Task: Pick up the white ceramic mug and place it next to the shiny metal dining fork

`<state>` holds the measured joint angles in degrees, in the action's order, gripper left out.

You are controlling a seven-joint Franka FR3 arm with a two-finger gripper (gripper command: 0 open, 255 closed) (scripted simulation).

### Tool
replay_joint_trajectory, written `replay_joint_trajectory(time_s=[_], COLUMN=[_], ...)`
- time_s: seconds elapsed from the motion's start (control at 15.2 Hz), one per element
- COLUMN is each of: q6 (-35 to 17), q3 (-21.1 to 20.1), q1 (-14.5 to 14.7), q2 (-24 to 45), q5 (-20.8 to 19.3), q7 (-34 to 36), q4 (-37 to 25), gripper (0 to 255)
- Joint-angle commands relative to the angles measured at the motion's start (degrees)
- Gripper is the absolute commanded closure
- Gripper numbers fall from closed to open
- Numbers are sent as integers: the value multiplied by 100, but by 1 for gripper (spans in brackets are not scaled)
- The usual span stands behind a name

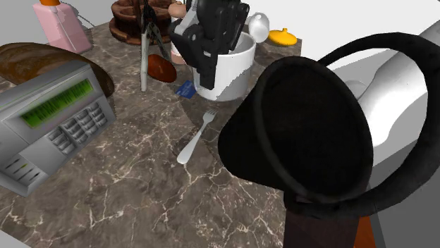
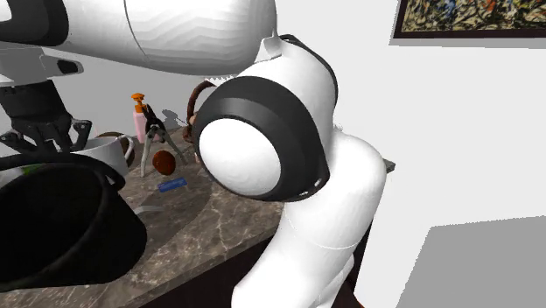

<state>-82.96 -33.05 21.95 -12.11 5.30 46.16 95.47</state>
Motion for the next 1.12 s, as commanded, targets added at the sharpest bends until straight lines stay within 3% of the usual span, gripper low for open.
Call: replay_joint_trajectory(time_s=[0.0, 0.4, 0.66, 1.06], q6=[25, 166, 425, -148], q3=[-287, -1048, -1415, -1350], q1=[113, 593, 1259, 1087], q2=[290, 1376, 2367, 2082], q5=[-72, -665, -1361, -1145], q7=[398, 1625, 2493, 2375], q4=[-249, -1245, -2185, -1414], gripper=[255, 255, 255, 255])
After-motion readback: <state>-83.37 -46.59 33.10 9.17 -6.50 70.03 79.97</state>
